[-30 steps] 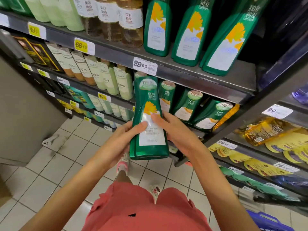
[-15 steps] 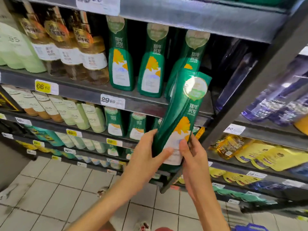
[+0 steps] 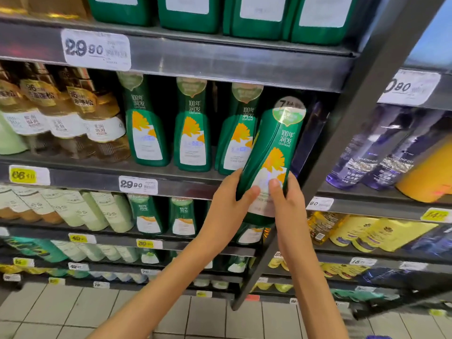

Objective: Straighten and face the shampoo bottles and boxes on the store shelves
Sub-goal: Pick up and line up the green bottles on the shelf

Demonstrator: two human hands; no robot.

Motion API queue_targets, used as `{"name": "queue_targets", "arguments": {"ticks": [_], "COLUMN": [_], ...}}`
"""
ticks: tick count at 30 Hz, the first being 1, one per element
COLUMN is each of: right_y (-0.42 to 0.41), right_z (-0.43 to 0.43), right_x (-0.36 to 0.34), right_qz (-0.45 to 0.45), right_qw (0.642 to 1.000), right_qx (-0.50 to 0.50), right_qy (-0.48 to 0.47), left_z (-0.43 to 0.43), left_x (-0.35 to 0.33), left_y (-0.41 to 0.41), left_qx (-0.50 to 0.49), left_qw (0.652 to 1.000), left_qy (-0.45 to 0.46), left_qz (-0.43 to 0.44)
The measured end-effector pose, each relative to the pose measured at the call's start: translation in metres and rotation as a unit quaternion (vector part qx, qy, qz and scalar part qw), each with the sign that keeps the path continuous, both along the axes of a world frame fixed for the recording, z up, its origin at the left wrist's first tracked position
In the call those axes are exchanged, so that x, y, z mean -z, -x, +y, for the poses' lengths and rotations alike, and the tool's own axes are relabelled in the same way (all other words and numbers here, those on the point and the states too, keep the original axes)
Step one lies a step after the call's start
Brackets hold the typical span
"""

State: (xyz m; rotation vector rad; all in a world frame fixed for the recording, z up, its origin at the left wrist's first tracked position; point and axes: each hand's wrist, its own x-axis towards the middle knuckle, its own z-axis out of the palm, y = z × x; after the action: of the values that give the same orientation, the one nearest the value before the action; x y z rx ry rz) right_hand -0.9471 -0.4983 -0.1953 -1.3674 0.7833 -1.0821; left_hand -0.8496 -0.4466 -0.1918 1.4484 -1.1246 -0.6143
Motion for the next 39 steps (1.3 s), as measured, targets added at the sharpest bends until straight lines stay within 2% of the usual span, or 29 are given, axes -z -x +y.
{"name": "queue_targets", "arguments": {"ticks": [4, 9, 14, 20, 27, 31, 35, 39], "right_y": [-0.012, -0.026, -0.032, -0.036, -0.043, -0.035, -0.028, -0.029], "right_z": [-0.01, -0.018, -0.021, -0.023, -0.022, -0.02, -0.019, -0.02], "right_x": [-0.005, -0.009, -0.006, -0.003, 0.0, 0.004, 0.003, -0.002], "right_qz": [-0.03, -0.042, -0.048, -0.044, -0.051, -0.048, -0.026, 0.076], "right_qw": [0.998, 0.994, 0.988, 0.98, 0.968, 0.971, 0.976, 0.979], "right_qx": [0.045, 0.102, 0.144, 0.188, 0.233, 0.221, 0.207, 0.175], "right_qy": [-0.014, 0.007, 0.025, 0.048, 0.08, 0.072, 0.061, 0.072], "left_z": [-0.014, -0.019, -0.021, -0.027, -0.03, -0.031, -0.035, -0.036], "left_x": [-0.004, -0.007, -0.002, 0.002, 0.007, 0.009, 0.01, 0.009], "left_y": [-0.003, -0.005, -0.01, -0.004, -0.013, -0.014, -0.015, -0.015], "left_qx": [-0.049, -0.058, -0.055, -0.047, -0.085, 0.001, 0.031, 0.044], "left_qw": [0.997, 0.998, 0.997, 0.999, 0.994, 1.0, 0.998, 0.995], "left_qy": [0.007, 0.033, 0.014, 0.007, 0.031, -0.001, -0.036, -0.034], "left_qz": [-0.063, 0.01, -0.05, -0.02, -0.06, -0.026, 0.035, 0.086]}}
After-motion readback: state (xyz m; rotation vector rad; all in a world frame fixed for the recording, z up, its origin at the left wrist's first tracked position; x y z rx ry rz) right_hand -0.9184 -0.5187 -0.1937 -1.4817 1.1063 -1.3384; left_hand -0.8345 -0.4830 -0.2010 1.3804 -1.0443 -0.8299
